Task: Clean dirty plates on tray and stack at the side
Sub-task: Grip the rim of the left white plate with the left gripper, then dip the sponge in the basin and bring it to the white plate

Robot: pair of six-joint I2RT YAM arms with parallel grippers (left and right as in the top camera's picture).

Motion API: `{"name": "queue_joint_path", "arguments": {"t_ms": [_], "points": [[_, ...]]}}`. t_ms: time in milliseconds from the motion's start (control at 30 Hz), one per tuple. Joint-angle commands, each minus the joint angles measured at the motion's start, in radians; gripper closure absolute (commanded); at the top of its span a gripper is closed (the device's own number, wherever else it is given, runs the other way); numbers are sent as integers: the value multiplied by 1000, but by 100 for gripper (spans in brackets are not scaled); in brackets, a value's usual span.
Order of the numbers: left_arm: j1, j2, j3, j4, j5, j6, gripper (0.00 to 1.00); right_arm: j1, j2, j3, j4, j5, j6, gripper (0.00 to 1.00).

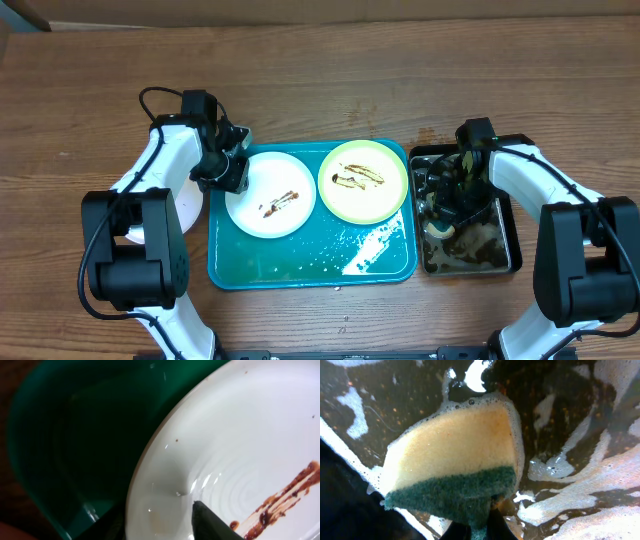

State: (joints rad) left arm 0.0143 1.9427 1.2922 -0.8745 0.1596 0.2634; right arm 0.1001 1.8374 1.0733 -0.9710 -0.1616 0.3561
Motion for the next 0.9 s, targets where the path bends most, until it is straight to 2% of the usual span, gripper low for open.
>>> {"name": "queue_joint_path", "arguments": {"t_ms": [0,167,433,667,867], "points": [[-3,16,11,-29,1,-3,67,-4,32,-34,-7,100,8,96],[-3,16,11,-84,1,-44,72,-4,32,-34,-8,100,8,96],[-3,16,11,-135,5,-124,95,-4,32,-34,-8,90,8,96],[-4,16,11,-167,25,-157,96,-4,32,-23,-32,82,8,96],[-4,16,11,-222,26,-251,96,-4,8,87,-132,82,11,96]]}}
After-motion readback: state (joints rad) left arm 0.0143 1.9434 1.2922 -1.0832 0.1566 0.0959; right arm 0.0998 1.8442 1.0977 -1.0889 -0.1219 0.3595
